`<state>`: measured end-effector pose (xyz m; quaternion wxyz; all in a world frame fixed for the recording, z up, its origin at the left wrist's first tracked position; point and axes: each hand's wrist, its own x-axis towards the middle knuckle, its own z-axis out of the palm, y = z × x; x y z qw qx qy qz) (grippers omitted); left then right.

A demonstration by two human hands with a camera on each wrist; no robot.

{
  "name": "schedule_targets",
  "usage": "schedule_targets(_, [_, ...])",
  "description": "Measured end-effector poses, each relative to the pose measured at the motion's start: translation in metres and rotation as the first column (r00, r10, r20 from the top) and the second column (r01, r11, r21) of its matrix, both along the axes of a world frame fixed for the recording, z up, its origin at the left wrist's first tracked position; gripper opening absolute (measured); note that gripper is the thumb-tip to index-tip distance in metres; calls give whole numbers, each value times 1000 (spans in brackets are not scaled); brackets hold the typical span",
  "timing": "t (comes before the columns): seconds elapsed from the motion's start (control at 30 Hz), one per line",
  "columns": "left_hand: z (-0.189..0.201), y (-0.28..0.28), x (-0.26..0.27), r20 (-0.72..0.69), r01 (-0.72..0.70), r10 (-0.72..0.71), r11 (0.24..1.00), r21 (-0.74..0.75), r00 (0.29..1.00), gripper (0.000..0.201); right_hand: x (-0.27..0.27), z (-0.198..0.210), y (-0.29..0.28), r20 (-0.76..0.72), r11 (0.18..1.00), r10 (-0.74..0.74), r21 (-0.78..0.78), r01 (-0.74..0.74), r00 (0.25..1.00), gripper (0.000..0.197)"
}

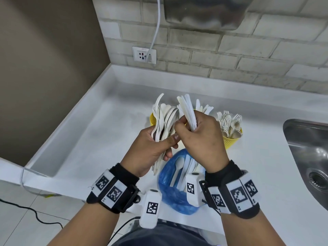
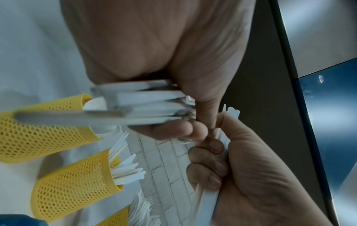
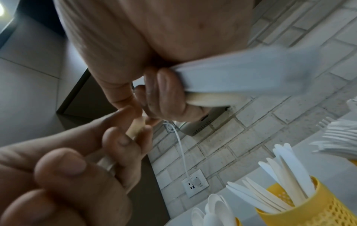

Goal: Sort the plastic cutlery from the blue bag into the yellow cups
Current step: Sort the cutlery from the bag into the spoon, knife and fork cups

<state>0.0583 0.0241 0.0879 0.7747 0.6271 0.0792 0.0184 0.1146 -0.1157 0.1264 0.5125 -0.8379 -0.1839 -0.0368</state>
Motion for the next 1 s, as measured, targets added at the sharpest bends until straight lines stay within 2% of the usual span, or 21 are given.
schedule_targets(0.1, [-1,0,-1,0,0,0,1000,3,1000,28,-6,1,0,18,999,6,34,-6,1000,15])
schedule_targets(0.27, [-1,-3,-2,-32,-30,30,999,-27,999,27,-1,-8,-7,40,981,-88,179,80,995,18])
schedule_targets(0.33, [-1,-5,0,-26,-37,37,999,-14,999,27,0,-8,-11,-10,974,-52,219,53,999,18])
schedule_targets(0.47, [1,-16,3,-3,-22,23,1000,9,1000,19,-4,-9,-17,-142,953,117,296,-71,983,16])
schedule_targets(0.53, [2,-22,6,-7,-5,5,1000,-6,1000,18,-3,-13,-20,-191,927,120,372,-42,974,19])
schedule_targets(0.63, [0,-30,12,-42,22,-22,1000,-3,999,16,7,-17,-30,-199,892,-28,436,114,980,24])
schedule_targets(0.7, [-2,-35,14,-73,14,-15,1000,-10,997,16,17,-17,-38,-197,830,-121,518,209,973,29])
schedule_targets(0.73, [-3,-38,15,-84,9,-11,1000,-21,996,16,22,-16,-43,-225,773,-136,585,246,965,32])
schedule_targets(0.8, [-4,-44,16,-98,23,-26,999,-30,995,19,27,-9,-51,-299,612,-115,730,304,947,35])
schedule_targets(0.87, [-5,-49,18,-104,57,-60,998,-34,993,20,30,-1,-57,-317,491,-124,804,336,940,36])
schedule_targets(0.93, [-4,-54,21,-121,81,-88,995,-65,989,16,29,7,-62,-267,424,-161,851,311,950,35])
schedule_targets(1.0, [-2,-60,24,-143,94,-112,988,-125,983,11,28,15,-64,-198,413,-174,874,254,965,36])
